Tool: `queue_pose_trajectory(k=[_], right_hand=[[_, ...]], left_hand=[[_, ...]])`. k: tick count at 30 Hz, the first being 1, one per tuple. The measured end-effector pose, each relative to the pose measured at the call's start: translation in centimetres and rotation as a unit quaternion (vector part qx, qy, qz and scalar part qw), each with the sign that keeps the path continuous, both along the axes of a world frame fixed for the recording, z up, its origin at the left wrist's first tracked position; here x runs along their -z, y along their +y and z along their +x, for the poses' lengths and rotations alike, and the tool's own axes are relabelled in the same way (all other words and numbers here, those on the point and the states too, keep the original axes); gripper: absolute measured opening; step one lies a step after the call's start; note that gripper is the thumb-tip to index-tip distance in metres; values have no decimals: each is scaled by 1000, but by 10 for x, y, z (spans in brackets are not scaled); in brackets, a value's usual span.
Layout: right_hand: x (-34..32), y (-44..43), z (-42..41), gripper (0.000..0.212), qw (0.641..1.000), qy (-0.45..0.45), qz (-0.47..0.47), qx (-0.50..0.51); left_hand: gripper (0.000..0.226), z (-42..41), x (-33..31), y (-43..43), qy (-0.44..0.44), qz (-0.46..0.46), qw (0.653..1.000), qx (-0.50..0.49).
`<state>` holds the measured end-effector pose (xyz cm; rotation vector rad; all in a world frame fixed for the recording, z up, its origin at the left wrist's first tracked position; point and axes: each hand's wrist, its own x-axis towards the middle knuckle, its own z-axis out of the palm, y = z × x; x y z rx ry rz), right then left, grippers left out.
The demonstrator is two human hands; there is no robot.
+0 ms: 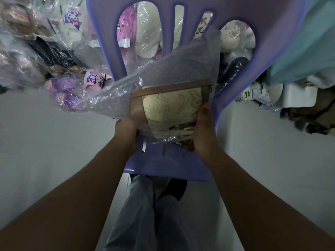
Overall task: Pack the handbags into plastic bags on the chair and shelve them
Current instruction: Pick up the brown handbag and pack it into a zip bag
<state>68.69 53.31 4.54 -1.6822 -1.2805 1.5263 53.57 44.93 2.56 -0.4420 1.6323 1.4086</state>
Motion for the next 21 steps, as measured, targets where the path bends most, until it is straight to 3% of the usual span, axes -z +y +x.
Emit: queue_pose_trajectory(k=[3, 6, 8, 11, 13, 16, 19, 21], right_hand=[[3, -1, 2, 35, 1000, 17, -21, -6], [2, 8, 7, 39, 996, 61, -60, 18], [-4, 19, 7, 41, 994, 51, -72, 65], [-3, 32, -1, 37, 1000, -8, -15, 21], [-6, 30, -5, 41, 997, 49, -46, 23], [-1, 12, 3, 46, 998, -36, -36, -20], [12, -3, 19, 63, 994, -106, -26, -33], [18, 0, 27, 51, 992, -121, -16, -22]], left_hand=[[12, -2, 0, -6, 87, -51, 994, -38], [10, 7, -15, -2, 66, 41, 986, -150], [27, 16, -17, 1, 57, 71, 989, -117], [54, 28, -10, 1, 40, 47, 998, -28], [53, 29, -6, 1, 43, 23, 998, -30], [45, 23, 1, 5, 39, 7, 998, -45], [35, 16, -2, 15, 46, -8, 999, -25], [31, 13, -2, 21, 64, -27, 997, -34]])
